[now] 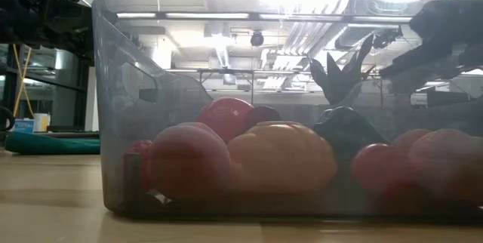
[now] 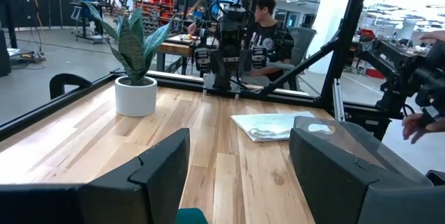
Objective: Pick and placing Produce into tupperware
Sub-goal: Return to Home Position
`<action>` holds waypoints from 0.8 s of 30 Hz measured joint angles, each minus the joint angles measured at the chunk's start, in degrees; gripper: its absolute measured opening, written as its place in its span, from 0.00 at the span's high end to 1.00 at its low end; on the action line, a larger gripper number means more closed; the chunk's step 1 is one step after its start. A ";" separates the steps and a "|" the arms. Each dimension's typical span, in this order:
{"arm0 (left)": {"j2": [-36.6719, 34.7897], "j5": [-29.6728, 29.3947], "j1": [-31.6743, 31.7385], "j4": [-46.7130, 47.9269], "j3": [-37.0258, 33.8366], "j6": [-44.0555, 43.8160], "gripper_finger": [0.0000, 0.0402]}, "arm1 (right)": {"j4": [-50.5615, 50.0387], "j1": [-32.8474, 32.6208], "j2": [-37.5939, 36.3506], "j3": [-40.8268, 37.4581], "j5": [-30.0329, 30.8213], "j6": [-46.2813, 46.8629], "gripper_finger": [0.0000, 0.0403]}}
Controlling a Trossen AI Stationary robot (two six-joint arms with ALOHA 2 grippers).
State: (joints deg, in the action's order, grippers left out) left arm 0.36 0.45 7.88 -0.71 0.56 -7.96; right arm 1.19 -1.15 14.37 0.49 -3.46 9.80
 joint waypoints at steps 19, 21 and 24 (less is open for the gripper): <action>0.00 0.00 0.00 0.00 0.00 0.01 0.41 | 0.05 0.00 1.42 -0.02 0.03 10.86 0.61; 0.00 0.00 -0.02 0.00 0.00 0.01 0.41 | 0.05 0.00 1.42 -0.02 0.02 10.84 0.61; 0.00 0.00 0.00 0.00 0.00 0.01 0.41 | 0.05 0.00 1.42 -0.02 0.04 10.82 0.61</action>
